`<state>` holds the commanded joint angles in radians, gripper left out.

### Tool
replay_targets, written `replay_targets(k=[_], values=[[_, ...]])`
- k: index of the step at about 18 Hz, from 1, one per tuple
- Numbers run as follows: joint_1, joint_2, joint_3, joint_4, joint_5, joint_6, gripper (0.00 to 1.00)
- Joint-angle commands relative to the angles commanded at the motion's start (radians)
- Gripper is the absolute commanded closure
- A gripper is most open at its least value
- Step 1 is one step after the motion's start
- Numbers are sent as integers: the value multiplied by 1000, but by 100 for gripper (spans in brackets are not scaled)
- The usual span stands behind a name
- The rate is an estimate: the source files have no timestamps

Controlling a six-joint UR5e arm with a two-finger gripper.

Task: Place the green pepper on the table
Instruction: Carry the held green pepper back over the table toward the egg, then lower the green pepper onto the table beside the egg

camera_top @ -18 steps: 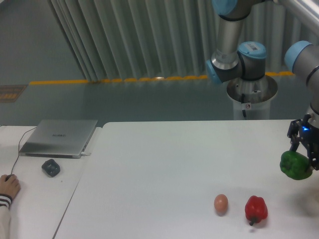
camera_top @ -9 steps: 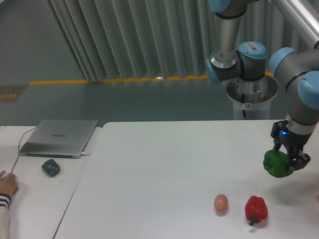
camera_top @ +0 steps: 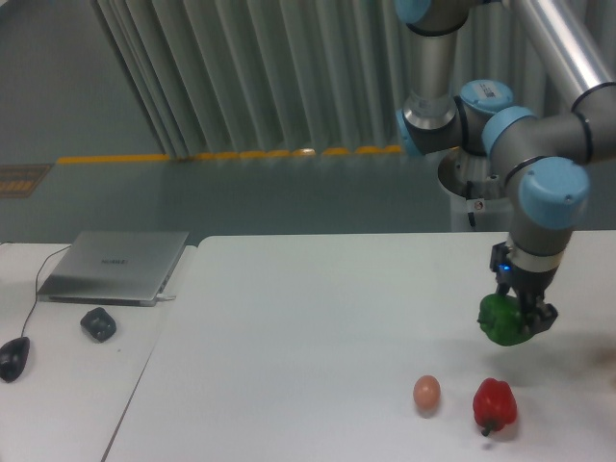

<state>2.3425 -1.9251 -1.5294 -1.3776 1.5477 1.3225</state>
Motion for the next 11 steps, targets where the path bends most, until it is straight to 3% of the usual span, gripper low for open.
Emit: replay_targets(k=[8,11], values=[[-74,-20,-3,17,14,-111,43],[-109,-34,-5,43,77,-140,39]])
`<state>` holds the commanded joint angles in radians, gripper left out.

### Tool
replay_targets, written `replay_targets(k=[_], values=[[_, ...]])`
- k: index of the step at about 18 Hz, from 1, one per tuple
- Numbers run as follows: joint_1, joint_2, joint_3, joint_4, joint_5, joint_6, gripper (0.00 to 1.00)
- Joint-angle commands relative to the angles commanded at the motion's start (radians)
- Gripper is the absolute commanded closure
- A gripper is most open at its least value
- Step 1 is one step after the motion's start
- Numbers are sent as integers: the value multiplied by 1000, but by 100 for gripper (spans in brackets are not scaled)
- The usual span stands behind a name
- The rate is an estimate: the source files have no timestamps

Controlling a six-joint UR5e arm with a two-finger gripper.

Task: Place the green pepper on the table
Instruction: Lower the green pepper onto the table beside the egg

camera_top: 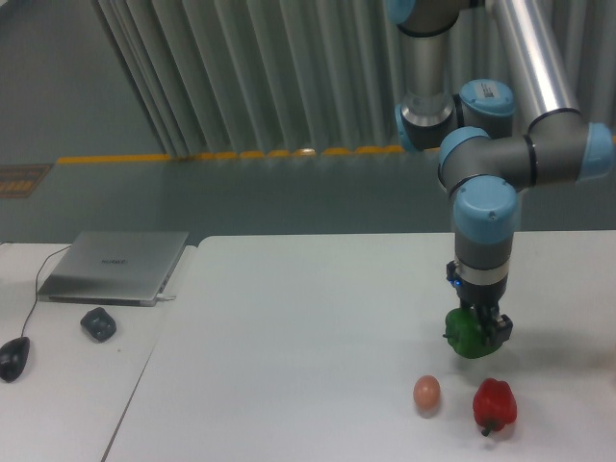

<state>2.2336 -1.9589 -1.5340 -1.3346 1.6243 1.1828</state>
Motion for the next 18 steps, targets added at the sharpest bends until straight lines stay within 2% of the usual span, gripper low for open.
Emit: replay_targets(k=[6,10,11,12,13,18], values=[[-11,-12,2,15,12,-26,38],[-12,-15,3,20,14,-28,31],[-12,-15,3,22,16,-29,24],[-12,-15,3,22,17,-28,5],[-12,-15,6,20,17,-26,0],[-11,-11,17,20,19,-26,0]])
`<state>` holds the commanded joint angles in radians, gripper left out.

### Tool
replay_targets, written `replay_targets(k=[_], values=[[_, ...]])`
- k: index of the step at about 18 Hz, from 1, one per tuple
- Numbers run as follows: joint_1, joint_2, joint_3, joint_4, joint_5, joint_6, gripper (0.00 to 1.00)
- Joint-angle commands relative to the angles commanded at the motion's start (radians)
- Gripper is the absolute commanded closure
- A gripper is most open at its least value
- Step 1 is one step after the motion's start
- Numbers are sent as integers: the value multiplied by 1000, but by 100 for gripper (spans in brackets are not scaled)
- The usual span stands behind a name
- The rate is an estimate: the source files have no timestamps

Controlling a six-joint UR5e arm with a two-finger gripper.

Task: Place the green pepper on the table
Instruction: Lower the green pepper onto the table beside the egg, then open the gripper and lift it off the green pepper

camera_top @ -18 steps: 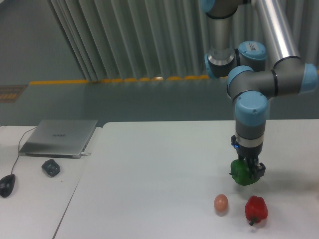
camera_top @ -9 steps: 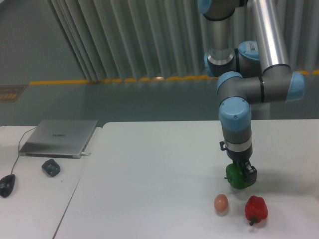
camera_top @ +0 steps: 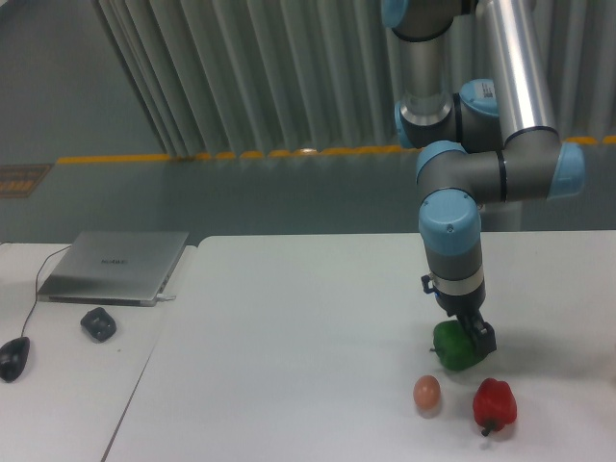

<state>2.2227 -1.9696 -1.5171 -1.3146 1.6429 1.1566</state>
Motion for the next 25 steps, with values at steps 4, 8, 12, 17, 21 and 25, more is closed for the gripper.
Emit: replay_targets(k=[4,8,12,17,21,25], values=[[8,12,15,35,-3,-1,0],[12,18,49,101,-3,8,0],[28,28,57,103,-5,29,0],[34,34,57,106,-8,45,0],[38,34,57,106,-15,43,0],[41,35,54,106,-17,43,0]])
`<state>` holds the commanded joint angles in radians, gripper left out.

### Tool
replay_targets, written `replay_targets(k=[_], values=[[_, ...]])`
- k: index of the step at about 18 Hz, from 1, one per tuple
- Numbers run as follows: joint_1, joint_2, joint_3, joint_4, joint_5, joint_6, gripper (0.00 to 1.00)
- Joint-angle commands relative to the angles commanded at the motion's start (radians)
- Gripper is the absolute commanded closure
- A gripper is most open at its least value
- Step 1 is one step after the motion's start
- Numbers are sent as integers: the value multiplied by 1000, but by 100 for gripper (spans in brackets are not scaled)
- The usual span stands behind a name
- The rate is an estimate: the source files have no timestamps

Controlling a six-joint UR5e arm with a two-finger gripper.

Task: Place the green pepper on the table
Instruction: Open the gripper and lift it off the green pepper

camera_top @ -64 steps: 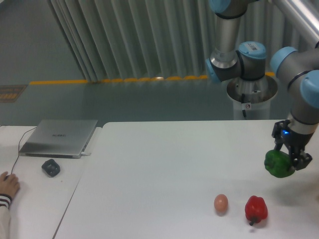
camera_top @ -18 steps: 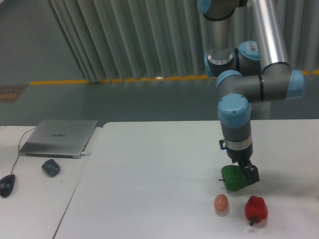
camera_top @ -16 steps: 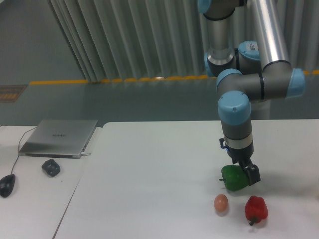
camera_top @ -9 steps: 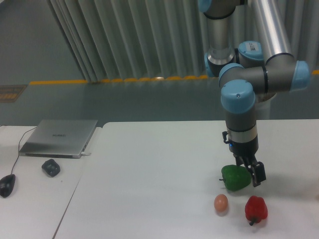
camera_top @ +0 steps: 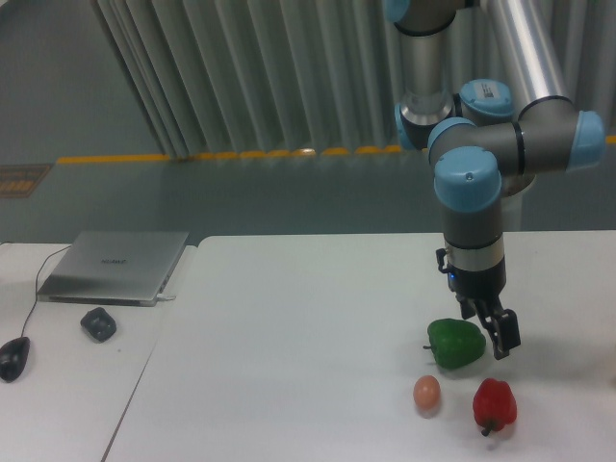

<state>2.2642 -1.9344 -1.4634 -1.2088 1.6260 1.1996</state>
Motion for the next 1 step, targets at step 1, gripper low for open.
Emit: replay_targets(k=[1], values=[[0,0,0,0,0,0,0]])
